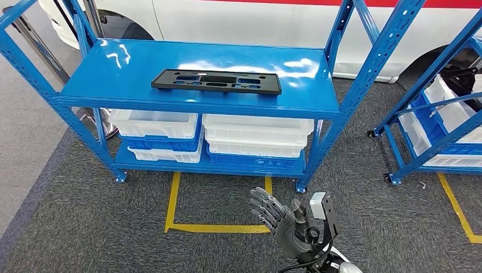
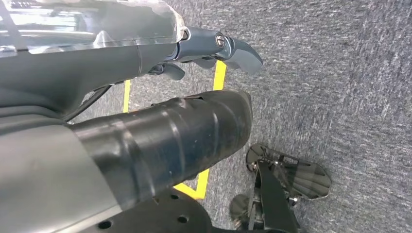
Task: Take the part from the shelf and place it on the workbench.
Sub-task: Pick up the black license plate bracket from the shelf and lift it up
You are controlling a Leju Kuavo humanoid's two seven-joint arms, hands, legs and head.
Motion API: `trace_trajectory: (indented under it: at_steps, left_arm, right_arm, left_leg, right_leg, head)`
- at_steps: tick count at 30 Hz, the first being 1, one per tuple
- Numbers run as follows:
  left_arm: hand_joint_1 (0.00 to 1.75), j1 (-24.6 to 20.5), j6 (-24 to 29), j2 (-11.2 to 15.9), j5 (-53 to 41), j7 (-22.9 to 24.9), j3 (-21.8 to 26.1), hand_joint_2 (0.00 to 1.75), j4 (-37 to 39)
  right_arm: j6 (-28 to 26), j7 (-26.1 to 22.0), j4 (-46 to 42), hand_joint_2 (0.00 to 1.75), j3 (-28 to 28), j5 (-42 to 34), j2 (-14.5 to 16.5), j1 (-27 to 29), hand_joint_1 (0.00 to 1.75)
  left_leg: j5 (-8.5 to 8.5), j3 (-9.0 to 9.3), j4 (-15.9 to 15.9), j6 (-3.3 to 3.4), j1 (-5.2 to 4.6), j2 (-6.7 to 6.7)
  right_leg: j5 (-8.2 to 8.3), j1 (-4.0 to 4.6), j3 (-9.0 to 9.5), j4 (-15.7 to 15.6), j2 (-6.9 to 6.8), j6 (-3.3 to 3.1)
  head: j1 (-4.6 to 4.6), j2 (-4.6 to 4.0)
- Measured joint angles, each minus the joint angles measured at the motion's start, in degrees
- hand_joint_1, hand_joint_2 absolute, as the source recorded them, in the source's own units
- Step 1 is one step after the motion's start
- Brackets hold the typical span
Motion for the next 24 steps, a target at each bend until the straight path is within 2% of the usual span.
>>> trace_trajectory:
  at_steps: [1,3,6,7,8,10,11,12,13,14,15,16,17,18,21,23,24]
  left_arm:
    - [0.00,0.0,0.0,-0.1,0.0,0.0,0.1,0.00,0.1]
    - [0.00,-0.1,0.0,-0.3,-0.1,-0.1,0.3,0.00,0.2]
    - [0.00,-0.2,0.0,-0.4,-0.1,-0.1,0.6,0.00,0.2]
    - [0.00,-0.2,0.1,-0.4,-0.1,-0.1,0.8,0.00,0.2]
    - [0.00,-0.2,0.1,-0.4,-0.1,-0.1,0.9,0.00,0.2]
    - [0.00,-0.2,0.1,-0.4,-0.1,-0.1,1.1,0.00,0.2]
    - [0.00,-0.1,0.1,-0.4,-0.1,-0.1,1.2,0.00,0.2]
    - [0.00,-0.1,0.2,-0.4,-0.1,-0.1,1.2,0.00,0.2]
    - [0.00,-0.1,0.2,-0.4,-0.1,-0.1,1.3,0.00,0.2]
    - [0.00,0.0,0.2,-0.4,-0.1,-0.1,1.3,0.00,0.2]
    - [0.00,0.0,0.2,-0.4,-0.1,-0.1,1.3,0.00,0.2]
    - [0.00,0.0,0.2,-0.4,-0.1,-0.1,1.3,0.00,0.2]
    - [0.00,-0.1,0.2,-0.4,-0.1,-0.1,1.3,0.00,0.2]
    - [0.00,-0.1,0.2,-0.4,-0.1,-0.1,1.3,0.00,0.3]
    - [0.00,-0.1,0.1,-0.4,-0.1,-0.1,1.3,0.00,0.3]
    - [0.00,-0.1,-0.1,-0.4,-0.2,-0.1,1.3,0.00,0.3]
    - [0.00,-0.2,-0.2,-0.4,-0.3,-0.1,1.3,0.00,0.3]
  right_arm:
    - [0.1,0.0,-0.4,0.00,0.2,0.0,-0.2,0.0,0.00]
    - [0.3,-0.1,-1.3,0.00,0.6,0.0,-0.6,0.0,0.00]
    - [0.4,-0.1,-2.3,0.00,1.0,0.0,-1.0,0.1,0.00]
    - [0.4,-0.1,-2.5,0.00,1.1,0.0,-1.1,0.1,0.00]
    - [0.4,-0.1,-2.7,0.00,1.2,0.0,-1.1,0.1,0.00]
    - [0.4,-0.1,-2.9,0.00,1.5,0.0,-1.1,0.2,0.00]
    - [0.4,-0.1,-2.9,0.00,1.5,0.0,-1.1,0.2,0.00]
    - [0.4,0.0,-2.9,0.00,1.6,0.0,-1.1,0.2,0.00]
    - [0.4,0.0,-2.9,0.00,1.6,0.0,-1.2,0.3,0.00]
    - [0.4,0.0,-2.9,0.00,1.7,0.0,-1.2,0.3,0.00]
    - [0.4,0.0,-2.9,0.00,1.7,0.0,-1.2,0.3,0.00]
    - [0.4,0.0,-2.9,0.00,1.7,0.0,-1.2,0.3,0.00]
    - [0.4,0.0,-2.9,0.00,1.8,0.0,-1.2,0.2,0.00]
    - [0.5,0.0,-3.0,0.00,1.8,0.0,-1.2,0.2,0.00]
    - [1.1,-0.3,-3.3,0.00,1.8,-0.3,-1.2,0.2,0.00]
    - [1.8,-1.0,-3.7,0.00,1.8,-0.1,-1.2,0.2,0.00]
    - [2.1,-1.4,-3.9,0.00,1.8,0.2,-1.2,0.2,0.00]
  left_leg:
    - [-0.08,0.02,0.1,-0.05,-0.18,-0.03]
    - [-0.20,-0.03,0.1,-0.35,-0.28,-0.04]
    - [-0.43,0.07,0.1,-1.13,-0.26,0.04]
    - [-1.14,-0.22,1.0,-1.45,-0.25,0.02]
    - [-2.41,-1.03,2.9,-1.79,-0.19,-0.02]
    - [-6.00,-4.27,9.8,-2.45,0.24,-0.06]
    - [-7.25,-5.99,13.2,-2.75,0.50,-0.05]
    - [-7.56,-7.11,15.2,-3.03,0.75,-0.04]
    - [-6.61,-7.13,15.0,-3.28,1.00,-0.03]
    - [-4.72,-6.06,12.5,-3.52,1.24,-0.02]
    - [-2.55,-4.28,8.6,-3.77,1.48,-0.01]
    - [-1.07,-2.55,4.9,-3.93,1.55,-0.10]
    - [-0.27,-1.39,2.4,-3.73,1.57,-0.25]
    - [-0.12,-0.88,1.1,-3.42,1.51,-0.40]
    - [-0.04,-0.95,0.9,-1.85,1.20,-0.59]
    - [0.26,-0.91,0.5,-0.96,1.22,-0.55]
    - [0.35,-0.92,0.4,-0.65,1.22,-0.52]
  right_leg:
    - [0.82,0.19,1.36,-2.8,-0.09,-0.41]
    - [1.38,0.61,2.87,-6.1,-0.25,-1.06]
    - [1.64,0.45,3.31,-7.0,-0.29,-1.59]
    - [1.85,0.20,3.58,-7.5,-0.34,-1.82]
    - [2.04,-0.06,3.83,-7.9,-0.40,-2.00]
    - [2.12,-0.21,3.97,-8.1,-0.53,-2.16]
    - [2.09,-0.26,3.95,-8.1,-0.55,-2.13]
    - [2.04,-0.33,3.94,-8.0,-0.55,-2.06]
    - [1.95,-0.47,3.96,-7.9,-0.50,-1.92]
    - [1.79,-0.67,4.02,-7.8,-0.44,-1.68]
    - [1.57,-0.85,4.08,-7.5,-0.37,-1.32]
    - [1.30,-0.92,4.03,-7.1,-0.30,-0.89]
    - [1.10,-0.90,3.91,-6.8,-0.26,-0.46]
    - [0.99,-0.80,3.76,-6.5,-0.24,-0.07]
    - [1.01,-0.92,3.64,-6.5,-0.19,0.89]
    - [-0.68,-1.06,2.66,-4.3,-0.23,1.28]
    - [-2.35,-1.05,1.38,-1.5,-0.26,1.37]
  head:
    - [-0.01,0.00]
    - [-0.03,0.00]
    - [-0.03,0.00]
    - [-0.04,0.00]
    - [-0.05,0.00]
    - [-0.08,0.00]
    - [-0.08,0.00]
    - [-0.08,0.00]
    - [-0.08,0.00]
    - [-0.08,0.00]
    - [-0.07,0.00]
    - [-0.12,0.00]
    - [-0.16,0.00]
    - [-0.19,0.00]
    - [-0.25,0.00]
    - [-0.26,0.00]
    - [-0.25,0.00]
